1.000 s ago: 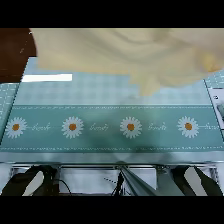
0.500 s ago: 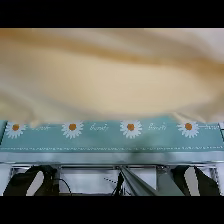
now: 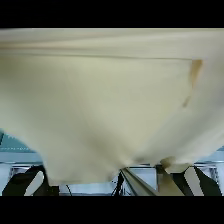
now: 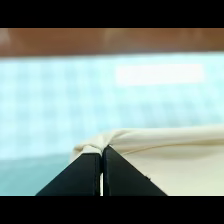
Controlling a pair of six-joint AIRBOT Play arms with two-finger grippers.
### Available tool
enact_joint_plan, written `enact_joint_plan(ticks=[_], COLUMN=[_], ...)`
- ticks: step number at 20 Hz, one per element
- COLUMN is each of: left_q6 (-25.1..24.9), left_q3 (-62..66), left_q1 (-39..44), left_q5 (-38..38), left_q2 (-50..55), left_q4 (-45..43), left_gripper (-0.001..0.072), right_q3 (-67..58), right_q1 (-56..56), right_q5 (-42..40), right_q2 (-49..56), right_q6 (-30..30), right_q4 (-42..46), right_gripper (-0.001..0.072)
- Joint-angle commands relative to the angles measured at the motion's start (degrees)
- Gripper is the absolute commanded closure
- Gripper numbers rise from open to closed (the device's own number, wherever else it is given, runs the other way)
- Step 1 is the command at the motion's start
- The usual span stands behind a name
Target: Fold the shirts.
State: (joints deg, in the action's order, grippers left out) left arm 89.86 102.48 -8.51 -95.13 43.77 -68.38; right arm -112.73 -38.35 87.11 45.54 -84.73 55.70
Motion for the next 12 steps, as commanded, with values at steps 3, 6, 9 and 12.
enact_joint_plan(ticks=[3,6,9,12], left_q6=[-2.21,-4.24,-5.92,-7.45], left_q3=[-14.40,-16.20,-16.20,-16.20], left_q1=[0.94,2.60,2.93,2.78], left_q5=[3.80,8.24,15.76,26.10], left_q2=[8.87,16.65,23.65,29.49], left_q4=[2.40,2.40,2.36,2.38], left_gripper=[0.0685,0.0685,0.0685,0.0685], right_q3=[-0.11,-0.11,-0.11,-0.11], right_q1=[0.52,10.80,21.42,26.40], right_q5=[12.72,10.71,0.87,-12.04], right_q2=[16.70,26.29,35.12,41.62], right_q6=[1.25,2.73,2.89,2.60], right_q4=[-3.23,5.70,18.25,19.85], right_gripper=[0.0676,0.0676,0.0676,0.0675])
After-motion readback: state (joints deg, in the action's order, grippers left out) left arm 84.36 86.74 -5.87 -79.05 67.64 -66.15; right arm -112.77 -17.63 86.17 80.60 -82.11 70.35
